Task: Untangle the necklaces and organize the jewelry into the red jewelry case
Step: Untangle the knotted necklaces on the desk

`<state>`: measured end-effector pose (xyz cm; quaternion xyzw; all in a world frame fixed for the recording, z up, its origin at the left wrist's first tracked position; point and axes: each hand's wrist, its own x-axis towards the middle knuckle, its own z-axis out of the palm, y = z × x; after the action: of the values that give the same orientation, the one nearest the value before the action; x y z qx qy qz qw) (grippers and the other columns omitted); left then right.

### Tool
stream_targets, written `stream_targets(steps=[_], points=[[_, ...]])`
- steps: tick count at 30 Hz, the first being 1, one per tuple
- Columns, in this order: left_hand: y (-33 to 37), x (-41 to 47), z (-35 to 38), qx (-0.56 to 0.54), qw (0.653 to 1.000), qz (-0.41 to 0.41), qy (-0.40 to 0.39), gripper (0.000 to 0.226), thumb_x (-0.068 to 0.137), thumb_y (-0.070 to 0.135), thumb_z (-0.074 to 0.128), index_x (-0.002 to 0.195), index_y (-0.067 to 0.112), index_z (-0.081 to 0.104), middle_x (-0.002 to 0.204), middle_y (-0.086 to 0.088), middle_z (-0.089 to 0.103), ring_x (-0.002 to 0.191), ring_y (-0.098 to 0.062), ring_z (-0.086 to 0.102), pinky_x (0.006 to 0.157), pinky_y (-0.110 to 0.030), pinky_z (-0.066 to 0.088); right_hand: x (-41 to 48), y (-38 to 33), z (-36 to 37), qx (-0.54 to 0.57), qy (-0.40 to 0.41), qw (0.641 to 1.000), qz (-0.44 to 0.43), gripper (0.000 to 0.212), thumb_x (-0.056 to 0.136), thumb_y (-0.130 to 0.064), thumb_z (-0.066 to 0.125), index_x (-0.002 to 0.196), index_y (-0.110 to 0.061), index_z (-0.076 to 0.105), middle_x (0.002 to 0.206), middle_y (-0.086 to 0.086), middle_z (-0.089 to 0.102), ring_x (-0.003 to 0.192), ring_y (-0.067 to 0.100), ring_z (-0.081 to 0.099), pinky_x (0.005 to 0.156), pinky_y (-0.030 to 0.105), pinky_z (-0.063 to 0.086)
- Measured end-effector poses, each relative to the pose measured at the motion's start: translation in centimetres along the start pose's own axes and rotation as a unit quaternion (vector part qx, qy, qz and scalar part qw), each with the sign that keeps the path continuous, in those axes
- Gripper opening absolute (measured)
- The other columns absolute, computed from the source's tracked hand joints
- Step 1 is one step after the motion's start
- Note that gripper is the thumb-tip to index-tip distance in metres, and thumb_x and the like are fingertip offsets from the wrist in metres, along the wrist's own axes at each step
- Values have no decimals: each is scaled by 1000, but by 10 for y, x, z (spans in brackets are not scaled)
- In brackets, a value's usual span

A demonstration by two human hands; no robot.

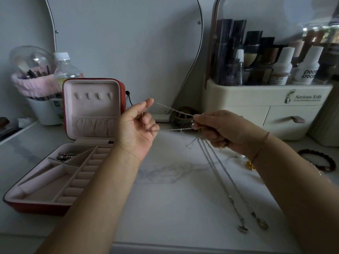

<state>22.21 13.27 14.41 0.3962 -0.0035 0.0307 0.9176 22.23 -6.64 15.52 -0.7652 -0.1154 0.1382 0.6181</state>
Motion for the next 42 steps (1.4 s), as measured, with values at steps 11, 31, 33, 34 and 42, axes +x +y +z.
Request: stream_targets(steps=[11,31,33,34,42], points=[[-7,5,-12,169,985,9,38,25,96,24,45,83,14,63,33,9,20,26,-6,16,29,-16,14,4,1,6,-9,68,993,-95,11,92,-9,56,92,-8,66,71,6,62,50,8,45,49,19,36],[-26,-4,-16,738,662,97,88,17,88,30,55,88,18,68,88,3,68,82,-21,62,74,-32,51,2,0,12,109,-21,977,-182,26,91,14,40,92,-7,55,79,7,55,61,10,51,55,18,39],[-27,-2,-14,722,680,113,51,19,90,32,56,96,21,70,95,4,65,90,-17,59,75,-28,43,2,0,14,97,-26,977,-186,25,91,14,42,93,-8,54,80,7,54,62,10,51,56,21,37],[-28,-1,-12,681,722,119,28,17,90,32,57,92,22,71,91,2,63,88,-15,57,75,-27,39,2,1,15,95,-26,977,-187,22,90,12,45,93,-8,53,80,8,53,63,11,51,56,22,36],[-25,-15,7,404,900,-6,-163,50,78,52,54,96,8,70,89,-8,75,89,-17,71,81,-24,55,5,3,15,73,13,980,-186,13,89,6,53,97,-4,52,72,11,57,61,22,57,60,32,49]])
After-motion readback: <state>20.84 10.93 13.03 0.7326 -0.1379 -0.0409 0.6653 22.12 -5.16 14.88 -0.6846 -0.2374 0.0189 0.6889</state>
